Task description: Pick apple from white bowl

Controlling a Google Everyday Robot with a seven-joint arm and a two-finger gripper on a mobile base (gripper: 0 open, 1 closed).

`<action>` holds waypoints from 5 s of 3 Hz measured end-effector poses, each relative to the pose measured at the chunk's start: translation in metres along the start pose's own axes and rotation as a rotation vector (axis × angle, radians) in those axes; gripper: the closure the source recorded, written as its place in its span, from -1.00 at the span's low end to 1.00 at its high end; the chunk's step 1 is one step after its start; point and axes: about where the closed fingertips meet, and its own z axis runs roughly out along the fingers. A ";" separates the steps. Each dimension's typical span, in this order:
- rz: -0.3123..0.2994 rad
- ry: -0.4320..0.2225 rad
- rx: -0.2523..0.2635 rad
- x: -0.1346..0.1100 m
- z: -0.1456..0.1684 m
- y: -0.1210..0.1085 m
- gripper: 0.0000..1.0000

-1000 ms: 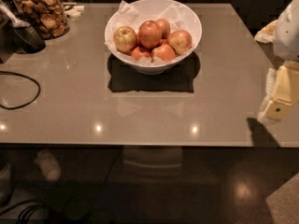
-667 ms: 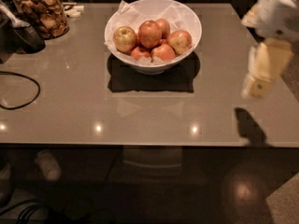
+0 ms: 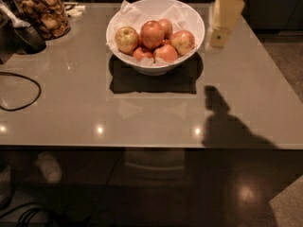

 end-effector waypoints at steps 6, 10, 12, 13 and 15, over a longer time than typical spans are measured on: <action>-0.056 -0.062 0.029 -0.092 0.056 -0.090 -1.00; -0.072 -0.079 -0.024 -0.112 0.111 -0.113 -0.64; -0.050 -0.070 -0.074 -0.110 0.133 -0.108 -0.58; -0.050 -0.065 -0.094 -0.112 0.141 -0.106 -0.48; -0.057 -0.054 -0.119 -0.117 0.152 -0.103 -0.48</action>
Offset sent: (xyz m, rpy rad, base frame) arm 0.0182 0.0135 0.0039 -0.0491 -0.0169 -0.0007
